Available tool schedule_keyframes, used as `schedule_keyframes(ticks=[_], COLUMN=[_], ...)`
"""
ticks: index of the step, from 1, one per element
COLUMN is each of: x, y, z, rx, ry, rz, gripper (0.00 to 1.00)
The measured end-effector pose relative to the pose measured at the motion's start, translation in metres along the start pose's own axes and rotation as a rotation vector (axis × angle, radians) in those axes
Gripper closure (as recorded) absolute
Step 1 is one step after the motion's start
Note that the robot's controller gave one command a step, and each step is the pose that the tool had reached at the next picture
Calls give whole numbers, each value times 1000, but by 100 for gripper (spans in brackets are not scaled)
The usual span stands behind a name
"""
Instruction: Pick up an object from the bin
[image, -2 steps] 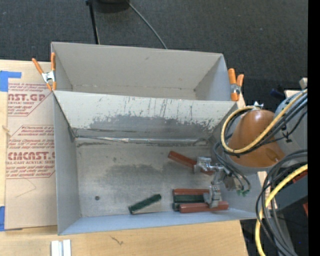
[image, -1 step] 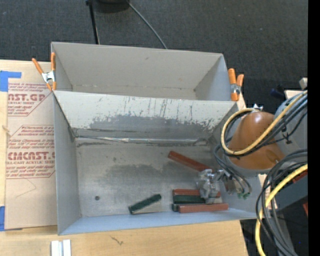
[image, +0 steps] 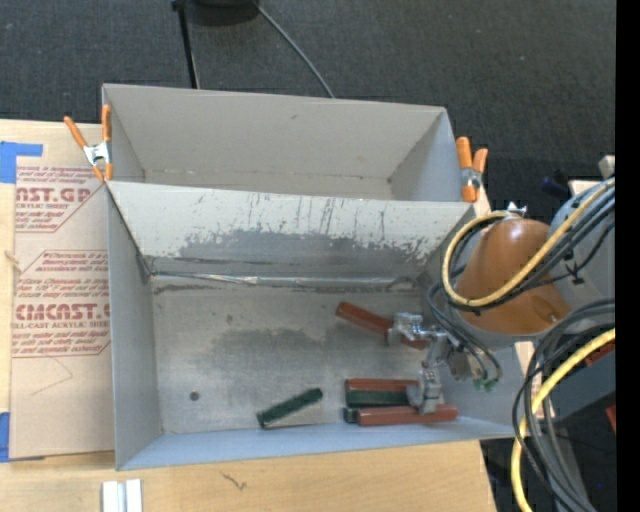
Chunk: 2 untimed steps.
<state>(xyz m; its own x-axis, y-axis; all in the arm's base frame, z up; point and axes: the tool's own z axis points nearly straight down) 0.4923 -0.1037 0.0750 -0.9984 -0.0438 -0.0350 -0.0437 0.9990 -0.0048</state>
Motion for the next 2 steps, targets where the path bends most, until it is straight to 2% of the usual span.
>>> schedule_keyframes(ticks=[1, 2], x=[7, 1], y=[0, 0], z=[3, 0], rx=[-4, -1], ry=[25, 3], rz=[-1, 0], gripper=[100, 0])
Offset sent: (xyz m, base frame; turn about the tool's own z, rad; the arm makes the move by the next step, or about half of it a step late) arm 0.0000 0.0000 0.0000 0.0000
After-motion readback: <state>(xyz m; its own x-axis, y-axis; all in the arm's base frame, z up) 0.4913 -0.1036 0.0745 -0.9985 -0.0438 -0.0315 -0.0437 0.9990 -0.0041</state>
